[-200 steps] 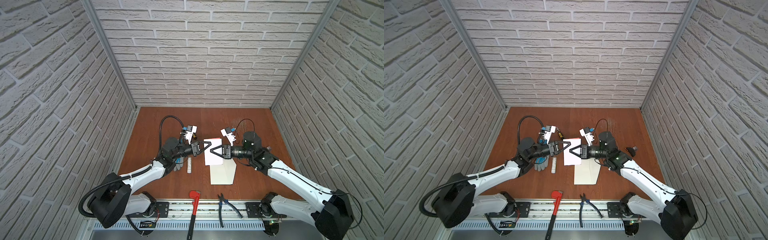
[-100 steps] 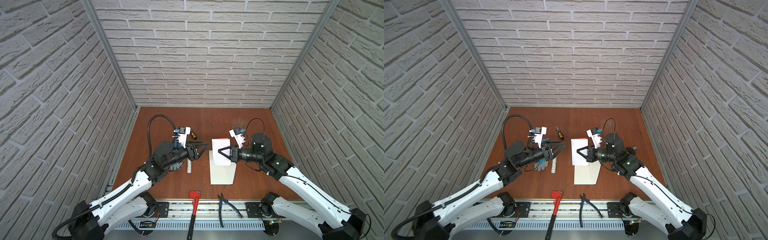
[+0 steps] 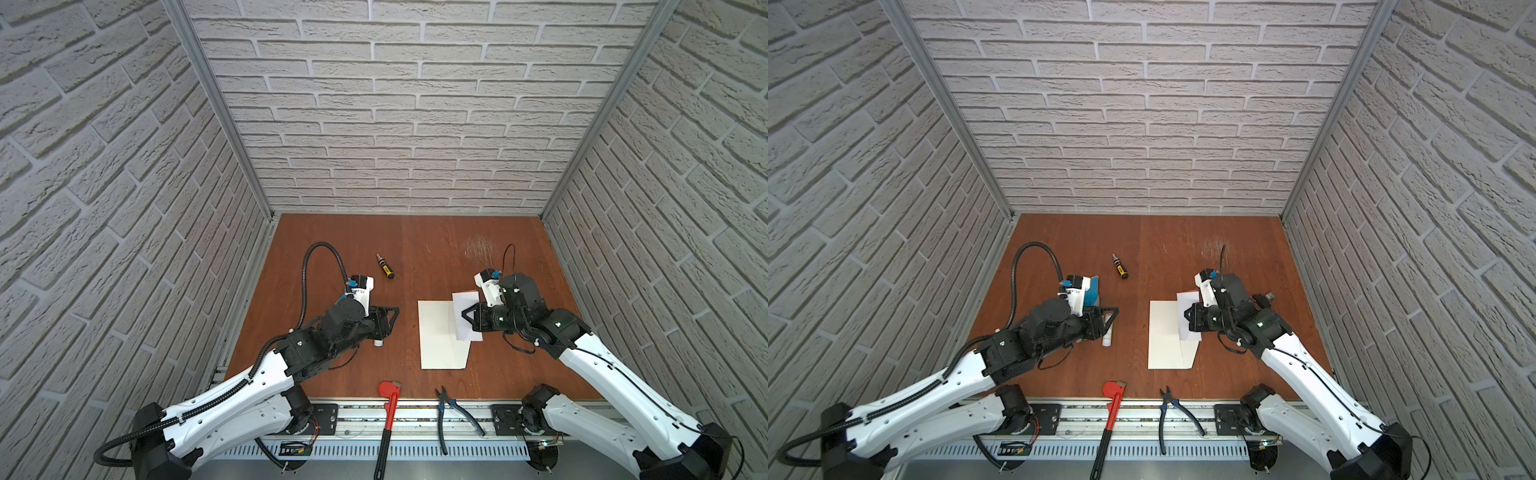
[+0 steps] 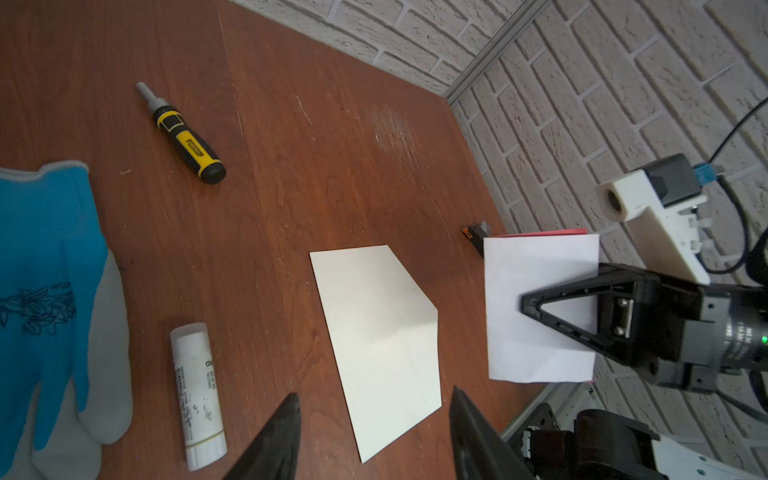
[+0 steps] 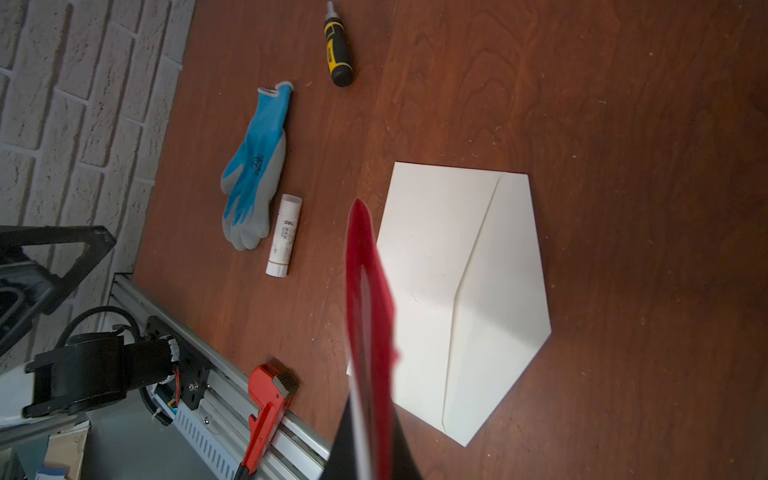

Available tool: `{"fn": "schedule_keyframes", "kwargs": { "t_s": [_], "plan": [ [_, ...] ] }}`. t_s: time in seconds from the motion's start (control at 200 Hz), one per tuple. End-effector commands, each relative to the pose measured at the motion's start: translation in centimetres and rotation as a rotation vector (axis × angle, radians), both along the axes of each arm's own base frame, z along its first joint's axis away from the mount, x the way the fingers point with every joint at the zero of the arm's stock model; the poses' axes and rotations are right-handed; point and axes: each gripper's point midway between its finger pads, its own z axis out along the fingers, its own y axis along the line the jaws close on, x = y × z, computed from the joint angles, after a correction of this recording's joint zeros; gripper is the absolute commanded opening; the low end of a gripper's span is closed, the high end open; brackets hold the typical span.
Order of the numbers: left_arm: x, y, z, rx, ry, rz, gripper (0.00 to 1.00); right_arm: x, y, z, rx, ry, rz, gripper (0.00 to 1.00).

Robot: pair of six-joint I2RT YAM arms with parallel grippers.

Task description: Place the letter into the envelope and seal it

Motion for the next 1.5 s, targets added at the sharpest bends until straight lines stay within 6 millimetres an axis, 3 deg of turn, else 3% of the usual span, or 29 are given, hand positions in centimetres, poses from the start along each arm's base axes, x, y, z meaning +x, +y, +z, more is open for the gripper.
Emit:
{"fn": "schedule_keyframes", "kwargs": {
  "t_s": [0.0, 0.395, 0.705, 1.12, 1.275, 1.495],
  "plan": [
    [0.4, 1.1, -0.6, 0.048, 0.005, 0.079, 0.58, -0.2, -0.8, -0.7, -0.031, 0.006, -0.008, 0.06],
    [-0.1, 2.3, -2.8, 0.134, 0.129, 0.147, 0.56, -1.4, -2.2, -0.4, -0.04, 0.006, -0.072, 0.06],
    [0.9, -1.5, -4.6, 0.173, 0.173, 0.041, 0.53, -1.3, -4.3, -0.4, -0.146, 0.008, -0.134, 0.06],
    [4.6, -6.0, -9.2, 0.194, 0.305, -0.063, 0.52, 1.8, -1.8, -5.2, -0.065, 0.161, -0.132, 0.06],
    [5.4, -7.6, -10.7, 0.19, 0.333, -0.083, 0.5, 2.9, -0.8, -5.7, -0.036, 0.186, -0.093, 0.05],
    [6.2, -9.7, -12.7, 0.17, 0.365, -0.115, 0.45, 3.3, -1.2, -6.8, -0.036, 0.221, -0.092, 0.06]
  ]
}}
